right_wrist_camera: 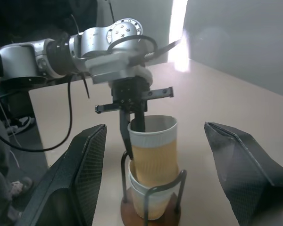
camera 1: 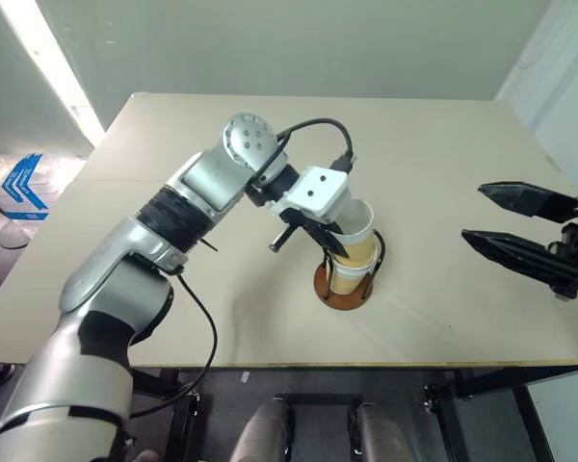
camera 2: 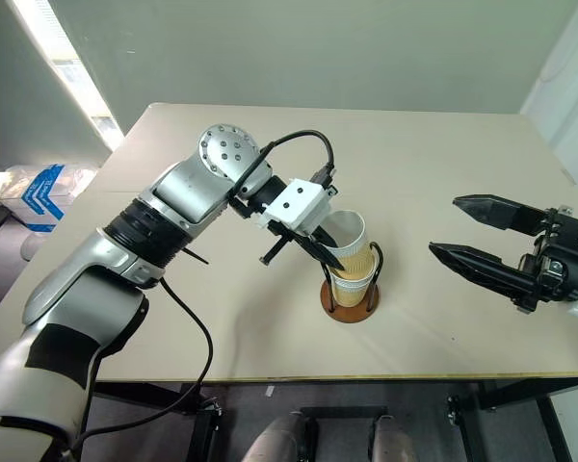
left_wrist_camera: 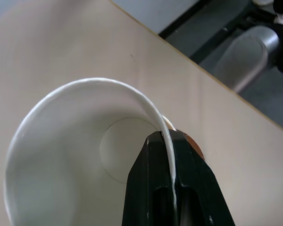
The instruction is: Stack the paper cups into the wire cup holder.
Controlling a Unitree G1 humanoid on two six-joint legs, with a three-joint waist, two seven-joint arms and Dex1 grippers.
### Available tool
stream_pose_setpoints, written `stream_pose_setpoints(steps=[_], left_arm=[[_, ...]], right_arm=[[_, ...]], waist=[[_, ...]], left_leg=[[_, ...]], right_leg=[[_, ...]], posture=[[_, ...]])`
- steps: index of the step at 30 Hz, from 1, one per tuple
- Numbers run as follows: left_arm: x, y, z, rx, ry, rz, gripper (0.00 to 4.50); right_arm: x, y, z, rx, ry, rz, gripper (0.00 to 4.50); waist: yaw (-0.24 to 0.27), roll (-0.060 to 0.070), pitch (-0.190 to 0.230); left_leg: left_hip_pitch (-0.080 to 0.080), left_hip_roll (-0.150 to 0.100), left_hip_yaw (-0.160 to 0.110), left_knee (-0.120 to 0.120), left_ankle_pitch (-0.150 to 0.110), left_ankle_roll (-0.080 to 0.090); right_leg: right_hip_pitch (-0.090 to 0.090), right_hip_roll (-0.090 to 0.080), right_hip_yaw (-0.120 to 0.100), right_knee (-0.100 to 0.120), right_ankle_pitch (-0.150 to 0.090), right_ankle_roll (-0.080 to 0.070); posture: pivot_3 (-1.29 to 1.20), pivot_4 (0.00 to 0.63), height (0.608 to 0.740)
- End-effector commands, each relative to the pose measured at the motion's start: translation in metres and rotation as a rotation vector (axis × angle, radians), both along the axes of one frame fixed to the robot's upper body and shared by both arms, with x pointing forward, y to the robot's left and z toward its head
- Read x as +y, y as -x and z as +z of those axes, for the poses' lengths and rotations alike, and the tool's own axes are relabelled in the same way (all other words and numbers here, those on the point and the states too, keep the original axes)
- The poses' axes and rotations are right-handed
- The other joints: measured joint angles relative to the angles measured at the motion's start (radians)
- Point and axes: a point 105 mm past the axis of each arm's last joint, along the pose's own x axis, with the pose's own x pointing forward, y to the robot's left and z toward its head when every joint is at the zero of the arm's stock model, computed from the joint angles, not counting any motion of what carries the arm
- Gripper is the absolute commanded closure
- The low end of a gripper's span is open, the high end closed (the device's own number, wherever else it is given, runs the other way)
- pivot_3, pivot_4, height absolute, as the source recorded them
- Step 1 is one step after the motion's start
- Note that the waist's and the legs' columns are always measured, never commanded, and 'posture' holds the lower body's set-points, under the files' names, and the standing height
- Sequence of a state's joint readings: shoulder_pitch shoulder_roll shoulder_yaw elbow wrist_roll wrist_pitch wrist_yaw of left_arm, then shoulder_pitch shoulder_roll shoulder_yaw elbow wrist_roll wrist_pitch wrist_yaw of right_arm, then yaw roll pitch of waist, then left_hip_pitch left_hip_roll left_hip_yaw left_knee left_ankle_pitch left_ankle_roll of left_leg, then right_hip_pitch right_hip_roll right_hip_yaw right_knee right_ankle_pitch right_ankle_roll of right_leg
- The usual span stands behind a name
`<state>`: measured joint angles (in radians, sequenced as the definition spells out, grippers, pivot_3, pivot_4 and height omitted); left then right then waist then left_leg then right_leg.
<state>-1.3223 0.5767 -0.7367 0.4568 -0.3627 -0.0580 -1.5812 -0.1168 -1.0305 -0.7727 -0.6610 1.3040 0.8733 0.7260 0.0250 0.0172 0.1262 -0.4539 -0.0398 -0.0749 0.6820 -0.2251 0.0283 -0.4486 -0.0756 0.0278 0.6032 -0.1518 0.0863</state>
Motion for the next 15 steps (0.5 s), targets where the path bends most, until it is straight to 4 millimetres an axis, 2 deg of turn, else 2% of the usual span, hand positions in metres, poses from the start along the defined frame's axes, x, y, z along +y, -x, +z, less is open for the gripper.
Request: stream_pose_setpoints(steps=[1, 3, 6, 11, 15], left_arm=[[-0.001, 0.003, 0.009, -0.053, -0.027, -0.054, 4.47], [-0.001, 0.003, 0.006, -0.054, -0.035, -0.061, 4.47], [-0.008, -0.003, 0.008, -0.075, -0.024, -0.039, 3.88], [-0.016, -0.007, 0.034, -0.07, 0.095, 0.015, 2.15], [-0.013, -0.008, 0.055, -0.069, 0.191, 0.063, 0.82]], right_arm=[[0.0, 0.006, 0.011, -0.059, 0.002, -0.002, 1.0], [0.0, 0.006, 0.011, -0.059, 0.003, 0.0, 1.0], [0.001, 0.005, 0.009, -0.049, 0.006, 0.007, 1.0], [0.001, 0.005, 0.004, -0.018, 0.018, 0.016, 1.0], [0.0, 0.003, -0.004, 0.025, 0.056, 0.028, 1.0]], waist=[[0.001, 0.0, 0.0], [0.003, 0.0, 0.0], [0.006, 0.0, 0.0], [0.007, 0.0, 0.0], [0.007, 0.0, 0.0]], left_leg=[[0.0, 0.0, 0.0, 0.0, 0.0, 0.0], [-0.001, 0.0, 0.0, 0.0, -0.001, 0.001], [-0.001, 0.0, 0.0, 0.0, -0.001, 0.001], [-0.001, 0.0, 0.001, 0.001, -0.002, 0.003], [-0.001, 0.0, 0.002, 0.0, -0.002, 0.003]], right_leg=[[0.0, 0.0, 0.0, 0.0, 0.0, 0.0], [0.0, 0.0, 0.0, -0.001, 0.0, 0.0], [0.001, 0.0, 0.0, -0.002, 0.0, 0.0], [0.002, 0.0, 0.0, -0.004, 0.001, 0.001], [0.001, 0.0, 0.0, -0.005, 0.001, 0.002]], posture=[[0.0, 0.15, 0.74], [0.0, 0.15, 0.74], [0.0, 0.15, 0.74], [0.0, 0.15, 0.74], [0.0, 0.15, 0.74]])
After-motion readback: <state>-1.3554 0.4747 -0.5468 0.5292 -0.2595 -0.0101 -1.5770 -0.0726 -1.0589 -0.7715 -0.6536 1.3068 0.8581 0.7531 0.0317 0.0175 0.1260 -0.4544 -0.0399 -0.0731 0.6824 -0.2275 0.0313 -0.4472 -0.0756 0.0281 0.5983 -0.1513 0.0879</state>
